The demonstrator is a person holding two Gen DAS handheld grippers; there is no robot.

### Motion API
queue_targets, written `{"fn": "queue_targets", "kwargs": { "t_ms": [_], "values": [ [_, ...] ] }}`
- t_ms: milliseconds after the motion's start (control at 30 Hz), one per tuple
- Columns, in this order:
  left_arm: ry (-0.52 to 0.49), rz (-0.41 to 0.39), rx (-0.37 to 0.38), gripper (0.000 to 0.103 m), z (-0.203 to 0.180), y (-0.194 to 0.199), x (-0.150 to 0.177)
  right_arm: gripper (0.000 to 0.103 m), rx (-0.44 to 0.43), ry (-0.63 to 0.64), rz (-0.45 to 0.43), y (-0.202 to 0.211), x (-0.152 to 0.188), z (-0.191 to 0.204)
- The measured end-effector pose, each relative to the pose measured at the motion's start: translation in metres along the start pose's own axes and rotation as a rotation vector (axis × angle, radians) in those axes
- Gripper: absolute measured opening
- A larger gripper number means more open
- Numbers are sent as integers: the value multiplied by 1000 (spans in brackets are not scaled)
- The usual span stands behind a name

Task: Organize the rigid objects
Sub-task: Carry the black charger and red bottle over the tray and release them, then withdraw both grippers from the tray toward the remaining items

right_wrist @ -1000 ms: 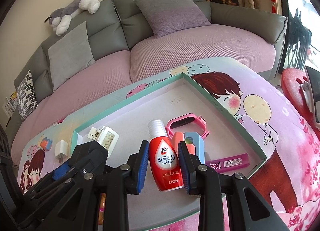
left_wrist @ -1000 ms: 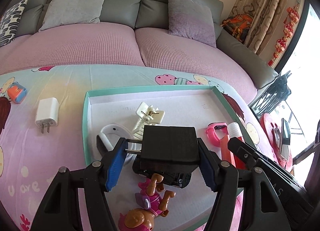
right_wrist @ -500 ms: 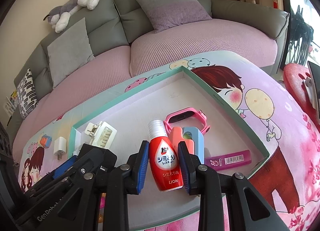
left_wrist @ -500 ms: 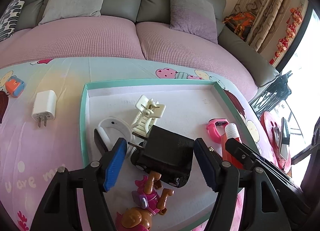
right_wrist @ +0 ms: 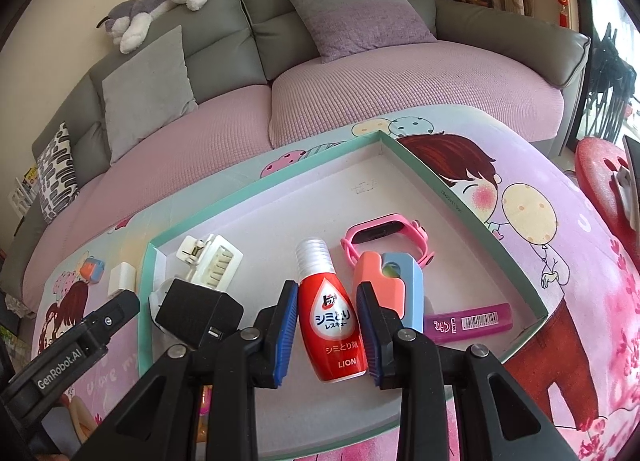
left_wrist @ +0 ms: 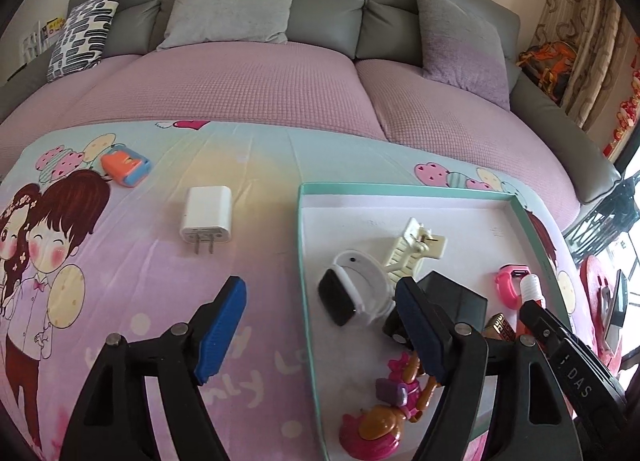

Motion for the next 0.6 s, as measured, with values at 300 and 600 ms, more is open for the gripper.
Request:
{"fn": "queue_targets", "kwargs": {
  "t_ms": [300, 600],
  "values": [
    [20, 21, -63, 92, 18, -7, 6, 55, 21, 47, -8, 0, -1, 5],
    [47, -11, -129, 100, 40, -9, 4, 89, 2, 110, -15, -3, 2, 20]
  ]
}}
Point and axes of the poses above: each gripper's, at about its wrist camera, not at the fingertips, and y roughly against the way its jaws point, z to its left, x to its underside, the point moved 10 cm from there along -y, roughly the way its jaws point, and after that the axes turned 8 degrees about -z, right-handed, at the moved point
